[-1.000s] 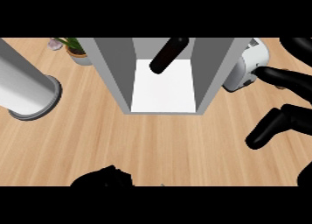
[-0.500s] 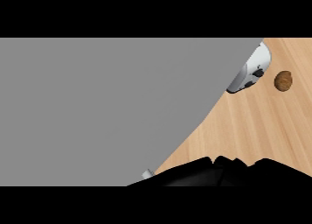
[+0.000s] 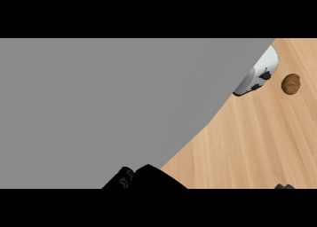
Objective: Pick up the wine, place it into the cabinet and close the cabinet
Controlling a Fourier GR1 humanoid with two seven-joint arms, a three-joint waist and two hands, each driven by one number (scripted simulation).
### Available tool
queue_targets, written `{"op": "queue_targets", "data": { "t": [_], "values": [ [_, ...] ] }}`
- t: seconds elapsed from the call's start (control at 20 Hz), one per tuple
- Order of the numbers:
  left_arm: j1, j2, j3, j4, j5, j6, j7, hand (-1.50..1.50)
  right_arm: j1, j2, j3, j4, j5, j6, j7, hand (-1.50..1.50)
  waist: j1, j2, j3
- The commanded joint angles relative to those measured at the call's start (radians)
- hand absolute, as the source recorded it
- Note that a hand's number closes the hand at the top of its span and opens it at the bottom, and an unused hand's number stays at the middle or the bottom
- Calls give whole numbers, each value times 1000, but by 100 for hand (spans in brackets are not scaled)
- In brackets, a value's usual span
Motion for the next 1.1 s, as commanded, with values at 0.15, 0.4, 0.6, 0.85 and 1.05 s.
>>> {"op": "queue_targets", "data": {
  "t": [0.15,0.4,0.6,0.85,1.05],
  "values": [
    [61,82,190,86,134,-214,1,150,-166,8,45,330,59,-147,-182,150,11,8,-1],
    [25,87,212,95,172,-248,36,150,-382,8,-87,598,-22,-168,-230,150,13,13,0],
    [65,110,287,116,223,-302,52,150,-379,8,-90,799,-86,-177,-378,150,28,15,0],
    [11,98,289,138,209,-290,83,150,-432,8,-162,1040,-110,-136,-499,150,8,20,0],
    [41,114,345,122,246,-311,94,150,-415,6,-166,1183,-68,-114,-601,150,21,24,0]
  ]
}}
